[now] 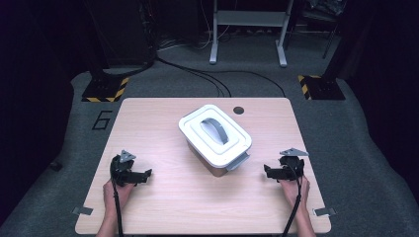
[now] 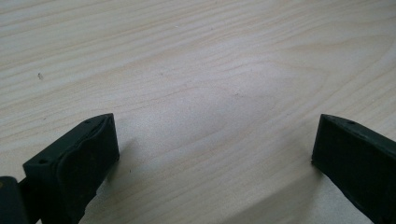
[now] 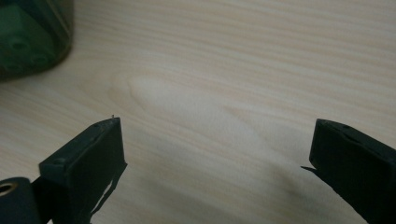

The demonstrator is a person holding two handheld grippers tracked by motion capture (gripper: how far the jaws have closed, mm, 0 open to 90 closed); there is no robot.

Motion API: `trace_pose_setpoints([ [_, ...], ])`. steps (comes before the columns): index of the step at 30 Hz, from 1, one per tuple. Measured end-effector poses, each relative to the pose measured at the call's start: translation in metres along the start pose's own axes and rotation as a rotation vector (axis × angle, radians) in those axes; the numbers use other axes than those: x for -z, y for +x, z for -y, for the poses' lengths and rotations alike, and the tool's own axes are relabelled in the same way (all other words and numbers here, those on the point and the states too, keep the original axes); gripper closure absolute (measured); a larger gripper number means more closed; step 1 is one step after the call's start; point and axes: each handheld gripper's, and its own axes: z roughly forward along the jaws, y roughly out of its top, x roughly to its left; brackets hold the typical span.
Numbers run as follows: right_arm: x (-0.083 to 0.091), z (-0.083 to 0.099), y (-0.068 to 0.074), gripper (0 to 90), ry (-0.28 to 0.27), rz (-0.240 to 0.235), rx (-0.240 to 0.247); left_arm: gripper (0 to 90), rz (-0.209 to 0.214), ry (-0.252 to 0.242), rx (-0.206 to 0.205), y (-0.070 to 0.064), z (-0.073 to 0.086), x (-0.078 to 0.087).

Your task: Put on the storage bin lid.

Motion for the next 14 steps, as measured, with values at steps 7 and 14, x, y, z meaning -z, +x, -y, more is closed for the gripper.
trace_pose_setpoints([
  [7, -0.0051, 0.0088, -0.0008, 3.1, 0.003, 0.019, 0.008, 0.4, 0.0, 0.0, 0.0, 0.0, 0.0, -0.0001],
  [14, -0.0063, 0.0096, -0.0029, 2.3, 0.015, 0.014, 0.005, 0.4, -0.001, 0.0, 0.0, -0.0001, 0.0, 0.0],
])
